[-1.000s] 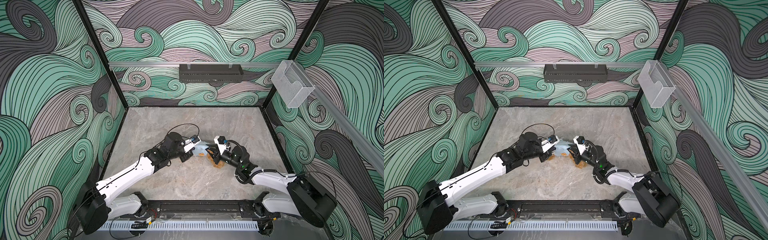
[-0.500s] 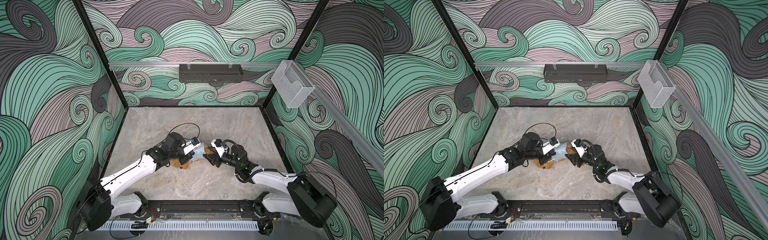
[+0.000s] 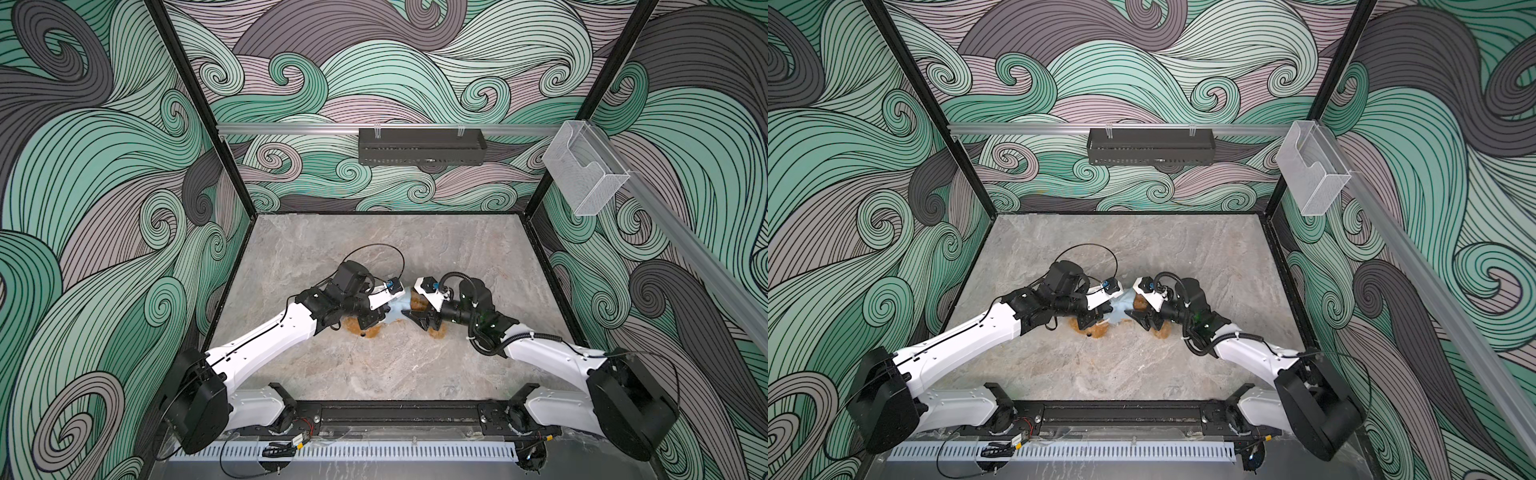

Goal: Dress the teddy bear

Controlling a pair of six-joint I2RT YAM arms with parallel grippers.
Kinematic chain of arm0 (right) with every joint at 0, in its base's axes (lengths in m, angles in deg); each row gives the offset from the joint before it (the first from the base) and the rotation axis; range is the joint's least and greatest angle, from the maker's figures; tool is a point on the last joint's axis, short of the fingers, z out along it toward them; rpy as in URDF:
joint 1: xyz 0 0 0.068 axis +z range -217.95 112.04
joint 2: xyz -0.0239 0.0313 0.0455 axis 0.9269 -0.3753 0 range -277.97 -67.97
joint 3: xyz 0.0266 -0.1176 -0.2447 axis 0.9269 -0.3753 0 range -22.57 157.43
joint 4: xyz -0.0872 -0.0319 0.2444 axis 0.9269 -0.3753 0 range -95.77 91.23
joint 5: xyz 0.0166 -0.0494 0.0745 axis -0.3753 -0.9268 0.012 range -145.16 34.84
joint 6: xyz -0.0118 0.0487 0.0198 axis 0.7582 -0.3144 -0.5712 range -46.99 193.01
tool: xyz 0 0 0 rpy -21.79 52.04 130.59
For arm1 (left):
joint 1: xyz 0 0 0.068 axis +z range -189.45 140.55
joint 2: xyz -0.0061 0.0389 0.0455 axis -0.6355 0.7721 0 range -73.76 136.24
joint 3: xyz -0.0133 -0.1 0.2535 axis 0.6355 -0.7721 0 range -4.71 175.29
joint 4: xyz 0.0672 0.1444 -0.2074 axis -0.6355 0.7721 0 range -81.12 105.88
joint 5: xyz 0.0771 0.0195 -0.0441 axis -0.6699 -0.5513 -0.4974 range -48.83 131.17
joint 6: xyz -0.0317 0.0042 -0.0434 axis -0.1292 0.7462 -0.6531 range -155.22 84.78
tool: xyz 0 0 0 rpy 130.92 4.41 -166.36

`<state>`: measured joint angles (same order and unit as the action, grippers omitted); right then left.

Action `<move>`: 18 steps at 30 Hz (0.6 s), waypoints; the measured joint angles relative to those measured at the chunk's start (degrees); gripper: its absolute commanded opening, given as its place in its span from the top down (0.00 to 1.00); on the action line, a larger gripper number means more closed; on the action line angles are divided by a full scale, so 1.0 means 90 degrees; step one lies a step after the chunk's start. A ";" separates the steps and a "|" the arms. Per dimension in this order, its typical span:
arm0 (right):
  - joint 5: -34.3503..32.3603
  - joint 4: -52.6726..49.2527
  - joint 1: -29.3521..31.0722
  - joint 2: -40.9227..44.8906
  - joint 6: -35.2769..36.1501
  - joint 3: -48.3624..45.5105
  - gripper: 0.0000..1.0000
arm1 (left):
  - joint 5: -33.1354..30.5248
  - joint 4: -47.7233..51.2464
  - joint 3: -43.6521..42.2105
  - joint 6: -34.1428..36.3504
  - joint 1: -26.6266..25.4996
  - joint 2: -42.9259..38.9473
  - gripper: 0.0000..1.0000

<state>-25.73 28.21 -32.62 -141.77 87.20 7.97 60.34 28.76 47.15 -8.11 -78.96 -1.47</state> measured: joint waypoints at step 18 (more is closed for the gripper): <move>-0.0182 0.1445 0.0226 -0.0872 -0.0425 -0.0335 1.00 | -0.0219 0.0126 -0.0002 -0.0095 0.0010 -0.0119 0.98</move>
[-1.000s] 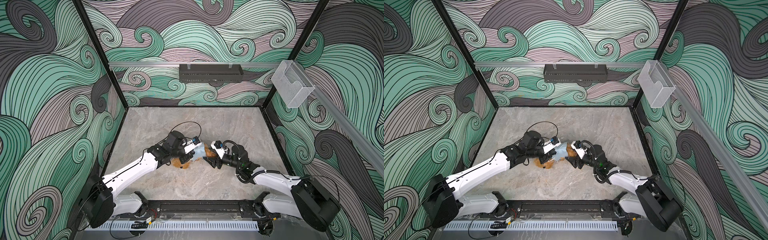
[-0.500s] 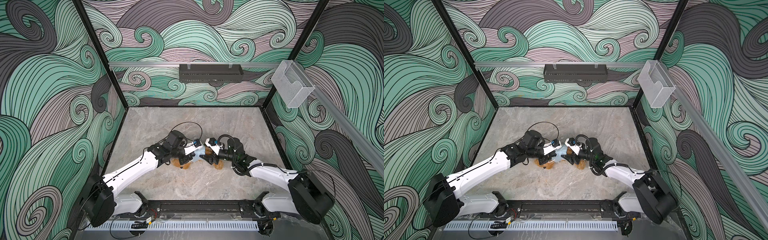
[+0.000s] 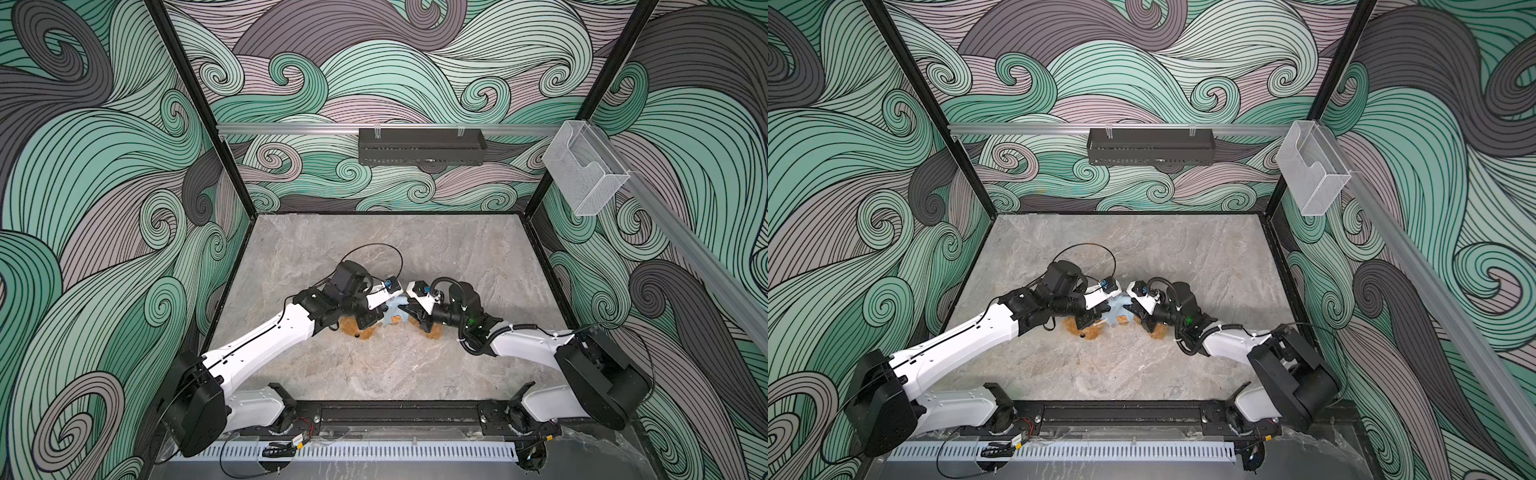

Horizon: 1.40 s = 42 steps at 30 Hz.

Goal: Dress the teddy bear

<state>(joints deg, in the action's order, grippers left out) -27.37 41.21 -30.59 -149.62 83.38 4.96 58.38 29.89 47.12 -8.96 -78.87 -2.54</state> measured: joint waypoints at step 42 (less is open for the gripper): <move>-0.0107 0.0748 -0.0041 -0.0180 -0.0469 -0.0296 1.00 | 0.0364 0.0306 0.0784 -0.0070 -0.0002 0.0546 0.84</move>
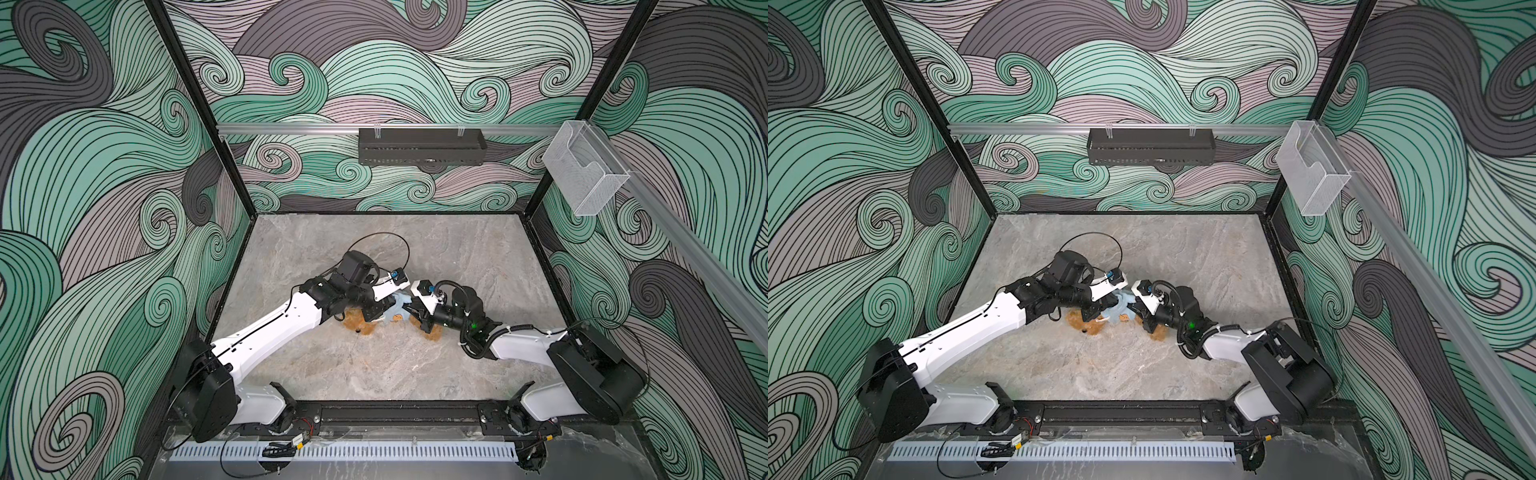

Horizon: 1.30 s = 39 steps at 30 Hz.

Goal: Dress the teddy bear

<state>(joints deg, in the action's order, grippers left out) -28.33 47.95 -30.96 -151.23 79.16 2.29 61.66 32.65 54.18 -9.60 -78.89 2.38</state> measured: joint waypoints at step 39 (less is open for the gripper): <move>-0.0738 0.0199 0.0143 -0.0240 -0.2460 0.0083 1.00 | -0.0644 -0.0325 0.0304 -0.0134 -0.0151 0.1336 0.95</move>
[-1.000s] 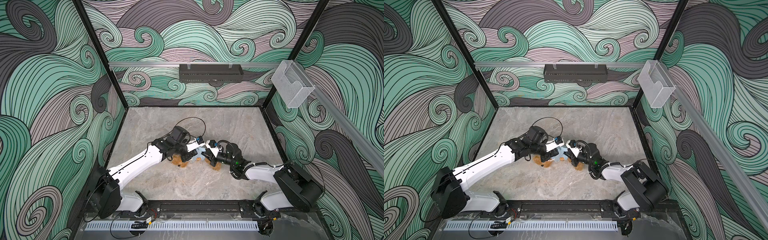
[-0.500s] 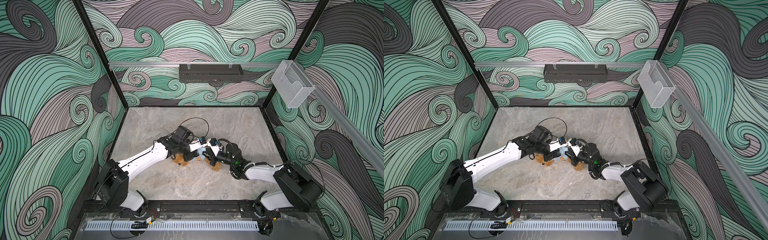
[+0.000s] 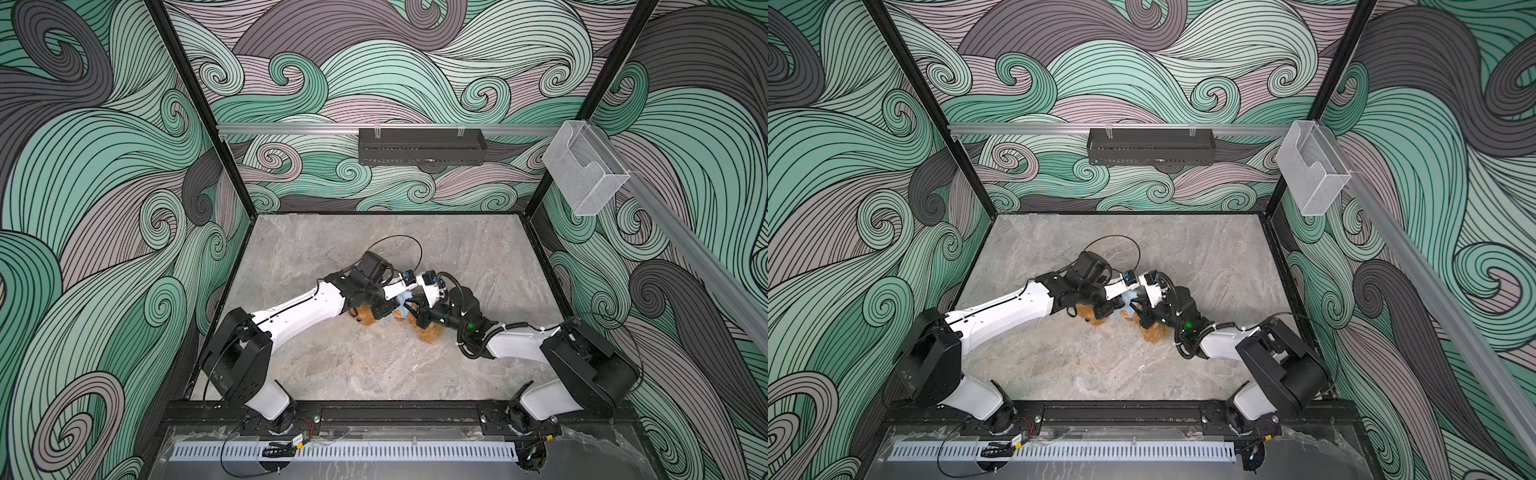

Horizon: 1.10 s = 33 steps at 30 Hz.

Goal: Dress the teddy bear

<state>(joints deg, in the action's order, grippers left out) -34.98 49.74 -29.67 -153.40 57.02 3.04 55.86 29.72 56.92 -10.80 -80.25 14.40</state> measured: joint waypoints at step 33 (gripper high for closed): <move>-0.0134 0.1316 -0.0117 -0.0112 -0.0049 -0.0311 1.00 | 0.1292 -0.3441 -0.2730 -0.3762 0.1377 -0.2744 1.00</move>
<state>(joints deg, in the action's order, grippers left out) -36.18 61.59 -30.72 -154.40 56.58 0.24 67.49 -1.25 32.35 -44.65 -67.86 -10.30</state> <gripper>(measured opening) 0.081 0.049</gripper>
